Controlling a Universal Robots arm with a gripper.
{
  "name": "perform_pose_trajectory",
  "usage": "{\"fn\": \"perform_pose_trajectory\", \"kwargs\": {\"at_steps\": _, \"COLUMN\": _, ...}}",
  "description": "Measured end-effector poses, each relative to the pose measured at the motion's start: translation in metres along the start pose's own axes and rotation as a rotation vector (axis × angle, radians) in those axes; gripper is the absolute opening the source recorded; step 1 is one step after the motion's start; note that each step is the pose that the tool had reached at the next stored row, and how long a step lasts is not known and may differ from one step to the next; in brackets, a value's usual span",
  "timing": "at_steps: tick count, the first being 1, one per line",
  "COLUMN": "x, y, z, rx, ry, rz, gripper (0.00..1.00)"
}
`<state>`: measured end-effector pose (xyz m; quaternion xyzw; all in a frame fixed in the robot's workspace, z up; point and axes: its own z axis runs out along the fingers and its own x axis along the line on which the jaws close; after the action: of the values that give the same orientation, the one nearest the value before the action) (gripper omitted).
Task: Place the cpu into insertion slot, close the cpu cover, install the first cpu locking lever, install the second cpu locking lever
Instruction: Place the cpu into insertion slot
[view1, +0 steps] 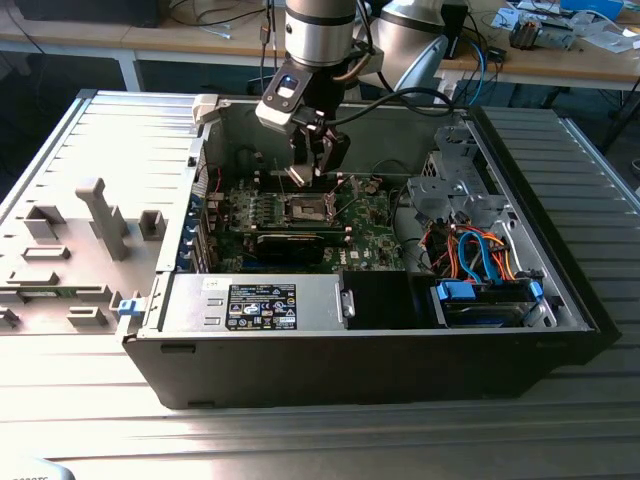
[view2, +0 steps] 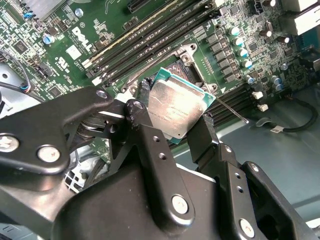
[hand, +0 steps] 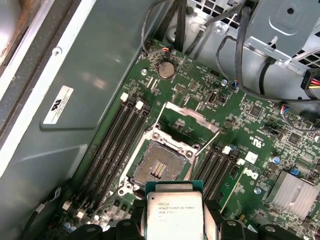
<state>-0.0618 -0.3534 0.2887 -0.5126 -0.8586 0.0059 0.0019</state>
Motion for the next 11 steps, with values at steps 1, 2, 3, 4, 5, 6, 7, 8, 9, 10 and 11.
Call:
{"fn": "perform_pose_trajectory", "kwargs": {"at_steps": 1, "x": 0.0, "y": 0.0, "z": 0.0, "rx": 0.0, "ry": 0.0, "rz": 0.004, "gripper": 0.55}}
{"fn": "perform_pose_trajectory", "kwargs": {"at_steps": 2, "x": 0.0, "y": 0.0, "z": 0.0, "rx": 0.0, "ry": 0.0001, "rz": 0.009, "gripper": 0.55}}
{"fn": "perform_pose_trajectory", "kwargs": {"at_steps": 3, "x": 0.0, "y": 0.0, "z": 0.0001, "rx": 0.0, "ry": 0.0001, "rz": 0.011, "gripper": 0.55}}
{"fn": "perform_pose_trajectory", "kwargs": {"at_steps": 4, "x": 0.0, "y": 0.0, "z": 0.0001, "rx": 0.0, "ry": 0.0002, "rz": 0.013, "gripper": 0.55}}
{"fn": "perform_pose_trajectory", "kwargs": {"at_steps": 5, "x": 0.0, "y": 0.0, "z": 0.0001, "rx": 0.0, "ry": 0.0002, "rz": 0.016, "gripper": 0.55}}
{"fn": "perform_pose_trajectory", "kwargs": {"at_steps": 6, "x": 0.0, "y": 0.0, "z": 0.0001, "rx": 0.0, "ry": 0.0002, "rz": 0.018, "gripper": 0.55}}
{"fn": "perform_pose_trajectory", "kwargs": {"at_steps": 7, "x": 0.0, "y": 0.0, "z": 0.0001, "rx": 0.0, "ry": 0.0002, "rz": 0.02, "gripper": 0.55}}
{"fn": "perform_pose_trajectory", "kwargs": {"at_steps": 8, "x": 0.0, "y": 0.0, "z": 0.0001, "rx": 0.0001, "ry": 0.0003, "rz": 0.022, "gripper": 0.55}}
{"fn": "perform_pose_trajectory", "kwargs": {"at_steps": 9, "x": 0.0, "y": 0.0, "z": 0.0002, "rx": 0.0001, "ry": 0.0003, "rz": 0.024, "gripper": 0.55}}
{"fn": "perform_pose_trajectory", "kwargs": {"at_steps": 10, "x": 0.0, "y": 0.0, "z": 0.0002, "rx": 0.0001, "ry": 0.0003, "rz": 0.027, "gripper": 0.55}}
{"fn": "perform_pose_trajectory", "kwargs": {"at_steps": 11, "x": 0.0, "y": 0.0, "z": 0.0002, "rx": 0.0001, "ry": 0.0003, "rz": 0.032, "gripper": 0.55}}
